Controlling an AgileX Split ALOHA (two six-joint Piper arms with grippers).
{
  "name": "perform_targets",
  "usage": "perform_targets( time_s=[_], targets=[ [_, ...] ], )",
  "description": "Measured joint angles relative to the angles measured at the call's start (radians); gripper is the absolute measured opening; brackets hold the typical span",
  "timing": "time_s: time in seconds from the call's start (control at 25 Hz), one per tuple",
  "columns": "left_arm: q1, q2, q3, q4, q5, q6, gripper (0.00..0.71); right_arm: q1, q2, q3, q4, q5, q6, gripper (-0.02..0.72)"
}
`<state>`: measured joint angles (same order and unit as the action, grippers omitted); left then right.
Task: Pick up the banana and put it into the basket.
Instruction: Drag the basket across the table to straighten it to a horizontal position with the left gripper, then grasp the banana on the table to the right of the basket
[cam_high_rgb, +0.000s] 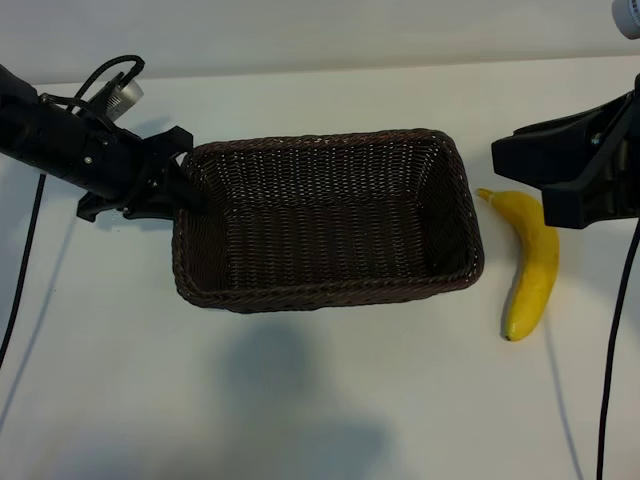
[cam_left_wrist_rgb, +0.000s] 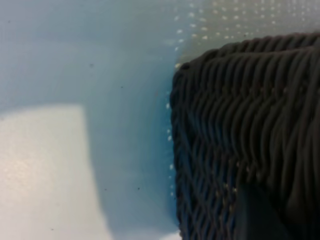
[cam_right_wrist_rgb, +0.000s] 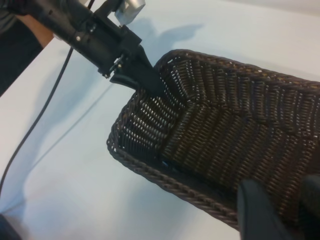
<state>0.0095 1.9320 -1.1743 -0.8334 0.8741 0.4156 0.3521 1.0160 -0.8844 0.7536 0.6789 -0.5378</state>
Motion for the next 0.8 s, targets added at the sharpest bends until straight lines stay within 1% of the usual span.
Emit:
perform_targets(
  time_s=[0.12,0.2,0.24,0.4,0.6,0.68,0.8],
  targets=[
    [0.000,0.000,0.000,-0.005,0.016,-0.001,0.437,0.000,0.000,0.000,0.000,0.000,0.000,0.247],
    [0.000,0.000,-0.001,-0.004,0.026,-0.003,0.490,0.000,0.000,0.000,0.000,0.000,0.000,0.247],
    [0.000,0.000,-0.002,-0.004,0.031,-0.003,0.502,0.000,0.000,0.000,0.000,0.000,0.000,0.247],
    [0.000,0.000,-0.016,0.002,0.059,-0.004,0.521,0.000,0.000,0.000,0.000,0.000,0.000,0.247],
    [0.000,-0.031,-0.099,0.047,0.145,-0.044,0.522,0.000,0.000,0.000,0.000,0.000,0.000,0.247],
    [0.000,-0.068,-0.154,0.118,0.201,-0.117,0.522,0.000,0.000,0.000,0.000,0.000,0.000,0.247],
    [0.000,-0.131,-0.219,0.259,0.295,-0.224,0.522,0.000,0.000,0.000,0.002,0.000,0.000,0.247]
  ],
)
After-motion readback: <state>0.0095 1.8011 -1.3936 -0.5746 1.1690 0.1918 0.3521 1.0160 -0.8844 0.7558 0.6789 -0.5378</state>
